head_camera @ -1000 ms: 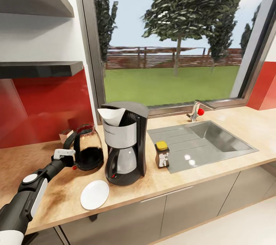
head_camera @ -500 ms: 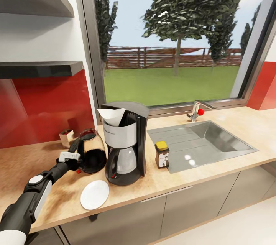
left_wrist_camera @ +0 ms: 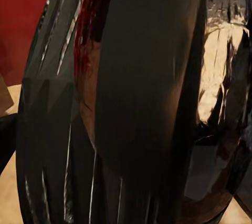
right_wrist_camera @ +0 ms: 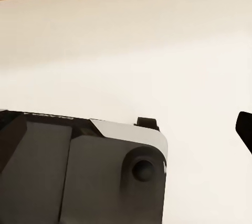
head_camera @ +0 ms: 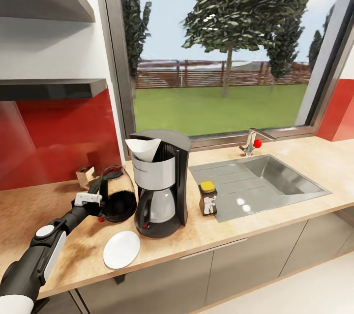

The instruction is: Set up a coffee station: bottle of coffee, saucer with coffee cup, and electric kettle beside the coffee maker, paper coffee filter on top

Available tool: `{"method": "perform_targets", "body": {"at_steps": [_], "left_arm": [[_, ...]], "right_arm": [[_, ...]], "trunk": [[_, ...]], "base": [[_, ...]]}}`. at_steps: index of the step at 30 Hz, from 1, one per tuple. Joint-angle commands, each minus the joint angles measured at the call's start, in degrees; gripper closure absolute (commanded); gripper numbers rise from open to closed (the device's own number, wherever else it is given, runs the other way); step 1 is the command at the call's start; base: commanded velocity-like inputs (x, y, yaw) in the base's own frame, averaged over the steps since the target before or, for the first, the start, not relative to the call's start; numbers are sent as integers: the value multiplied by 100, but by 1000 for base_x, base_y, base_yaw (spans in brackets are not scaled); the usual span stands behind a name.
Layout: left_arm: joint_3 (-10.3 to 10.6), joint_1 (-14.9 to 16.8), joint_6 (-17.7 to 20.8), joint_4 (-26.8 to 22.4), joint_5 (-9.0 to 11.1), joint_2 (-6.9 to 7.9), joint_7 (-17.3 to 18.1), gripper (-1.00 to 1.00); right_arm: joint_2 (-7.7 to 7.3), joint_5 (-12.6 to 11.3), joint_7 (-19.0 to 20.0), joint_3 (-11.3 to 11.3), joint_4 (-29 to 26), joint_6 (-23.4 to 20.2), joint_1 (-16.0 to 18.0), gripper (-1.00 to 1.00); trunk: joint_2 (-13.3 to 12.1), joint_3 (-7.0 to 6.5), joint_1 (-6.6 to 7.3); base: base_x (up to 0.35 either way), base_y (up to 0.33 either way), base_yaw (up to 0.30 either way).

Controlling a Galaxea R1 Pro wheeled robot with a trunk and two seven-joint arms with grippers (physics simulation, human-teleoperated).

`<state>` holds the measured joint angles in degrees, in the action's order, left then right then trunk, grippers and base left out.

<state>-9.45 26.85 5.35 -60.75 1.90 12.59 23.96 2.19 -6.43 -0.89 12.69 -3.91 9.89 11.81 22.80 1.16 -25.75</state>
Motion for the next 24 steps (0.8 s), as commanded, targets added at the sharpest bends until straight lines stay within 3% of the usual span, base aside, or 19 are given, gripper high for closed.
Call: {"method": "perform_targets", "body": {"at_steps": [1, 19, 24], "left_arm": [[-13, 5, 51, -7, 21, -2, 37, -100], [-27, 5, 47, -4, 23, 7, 31, -100], [-27, -1, 40, 1, 29, 12, 30, -100]], "right_arm": [[1, -60, -9, 49, 6, 22, 5, -100], [1, -60, -8, 49, 12, 22, 5, -100], [1, -60, -8, 49, 10, 22, 5, -100]], "trunk": [[12, 12, -4], [12, 12, -4], [12, 12, -4]], "base": [[0, 0, 0], [-75, 0, 0], [-229, 0, 0]]}}
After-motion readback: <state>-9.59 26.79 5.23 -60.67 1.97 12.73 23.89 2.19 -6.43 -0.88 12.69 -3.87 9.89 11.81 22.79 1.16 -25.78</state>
